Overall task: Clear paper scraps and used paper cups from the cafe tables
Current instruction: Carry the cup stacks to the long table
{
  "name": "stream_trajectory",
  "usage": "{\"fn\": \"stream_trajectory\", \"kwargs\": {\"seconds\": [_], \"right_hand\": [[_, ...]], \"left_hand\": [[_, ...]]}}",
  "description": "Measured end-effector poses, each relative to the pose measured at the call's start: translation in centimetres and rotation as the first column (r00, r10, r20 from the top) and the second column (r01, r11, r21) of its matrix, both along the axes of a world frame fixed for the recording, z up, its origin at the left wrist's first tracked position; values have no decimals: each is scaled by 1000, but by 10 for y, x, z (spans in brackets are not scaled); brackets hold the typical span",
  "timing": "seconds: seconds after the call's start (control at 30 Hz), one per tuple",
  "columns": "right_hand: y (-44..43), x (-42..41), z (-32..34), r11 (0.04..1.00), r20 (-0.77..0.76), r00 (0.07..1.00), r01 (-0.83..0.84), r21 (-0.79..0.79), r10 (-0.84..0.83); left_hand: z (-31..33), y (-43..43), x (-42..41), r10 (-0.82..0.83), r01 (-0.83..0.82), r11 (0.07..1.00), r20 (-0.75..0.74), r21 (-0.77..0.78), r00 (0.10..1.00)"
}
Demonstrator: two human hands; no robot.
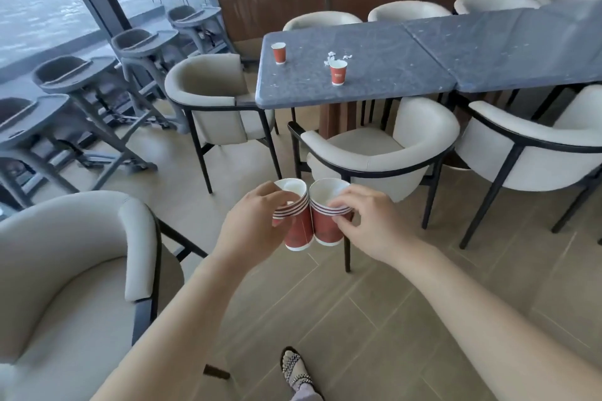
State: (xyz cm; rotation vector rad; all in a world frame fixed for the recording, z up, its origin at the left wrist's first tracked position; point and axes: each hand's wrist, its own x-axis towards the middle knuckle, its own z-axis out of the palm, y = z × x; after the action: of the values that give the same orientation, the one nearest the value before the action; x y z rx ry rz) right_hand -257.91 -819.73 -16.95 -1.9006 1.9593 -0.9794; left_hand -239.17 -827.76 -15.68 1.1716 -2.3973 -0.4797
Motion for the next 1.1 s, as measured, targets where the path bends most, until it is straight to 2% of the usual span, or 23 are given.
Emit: {"fn": "stream_trajectory", "kwargs": {"seconds": [0.3,0.8,1.1], "right_hand": [[-153,41,3,998,11,998,-55,-23,55],[-291,-15,4,996,-18,997,77,-45,-78],[-410,-95,10,985,0,987,162,-64,-162]], "left_hand": [[3,-147,34,147,-146,989,-51,20,988],[3,-297,-28,56,-56,998,-36,-2,998],[11,-428,-117,-38,38,999,-23,-28,999]]}}
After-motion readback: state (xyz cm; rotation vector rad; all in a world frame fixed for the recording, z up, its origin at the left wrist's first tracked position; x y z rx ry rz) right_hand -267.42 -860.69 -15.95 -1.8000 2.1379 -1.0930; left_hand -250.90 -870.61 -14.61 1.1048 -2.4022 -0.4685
